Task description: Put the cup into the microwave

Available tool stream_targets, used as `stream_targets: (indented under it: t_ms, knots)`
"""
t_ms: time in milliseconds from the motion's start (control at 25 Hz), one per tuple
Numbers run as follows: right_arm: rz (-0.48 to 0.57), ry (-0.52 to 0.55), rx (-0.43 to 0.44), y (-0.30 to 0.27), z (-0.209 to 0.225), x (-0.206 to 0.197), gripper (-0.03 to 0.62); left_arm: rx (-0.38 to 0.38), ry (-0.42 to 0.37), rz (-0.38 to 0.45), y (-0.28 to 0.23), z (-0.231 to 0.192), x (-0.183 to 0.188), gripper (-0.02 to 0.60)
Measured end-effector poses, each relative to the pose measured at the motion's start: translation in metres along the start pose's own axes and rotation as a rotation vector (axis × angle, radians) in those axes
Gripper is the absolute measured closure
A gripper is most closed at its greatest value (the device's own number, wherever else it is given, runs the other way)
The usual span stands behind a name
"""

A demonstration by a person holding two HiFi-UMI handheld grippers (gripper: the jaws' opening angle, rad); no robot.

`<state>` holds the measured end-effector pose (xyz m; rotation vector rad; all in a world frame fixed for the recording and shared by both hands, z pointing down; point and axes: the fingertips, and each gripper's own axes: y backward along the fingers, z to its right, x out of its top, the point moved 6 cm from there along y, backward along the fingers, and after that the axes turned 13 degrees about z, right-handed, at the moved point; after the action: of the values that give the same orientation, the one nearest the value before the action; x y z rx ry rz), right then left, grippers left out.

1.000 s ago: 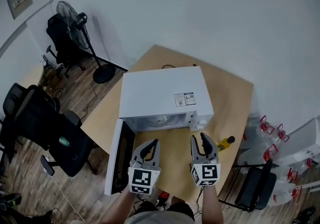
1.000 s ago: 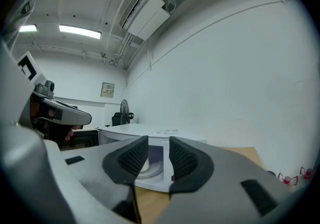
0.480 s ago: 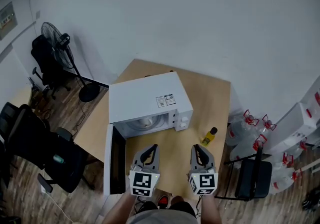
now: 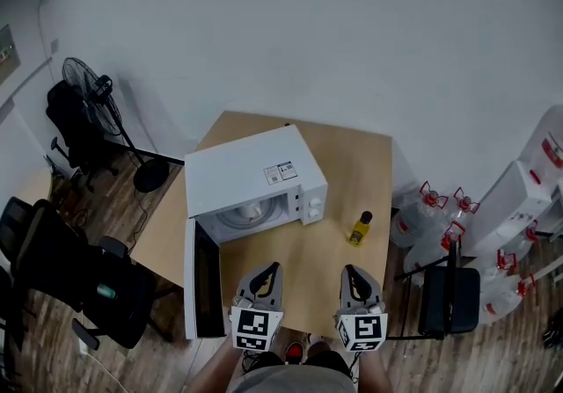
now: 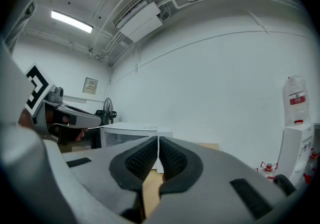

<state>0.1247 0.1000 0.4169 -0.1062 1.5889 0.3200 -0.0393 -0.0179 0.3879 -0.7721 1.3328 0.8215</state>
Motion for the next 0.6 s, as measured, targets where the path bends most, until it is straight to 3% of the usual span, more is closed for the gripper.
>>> stream_targets:
  t_ms: [600]
  knots:
    - [0.015,0.016,0.015,0.0028,-0.0029,0.0052,0.577,-0.008,-0.001,0.004,0.0053,0.0046,-0.0003,0.557]
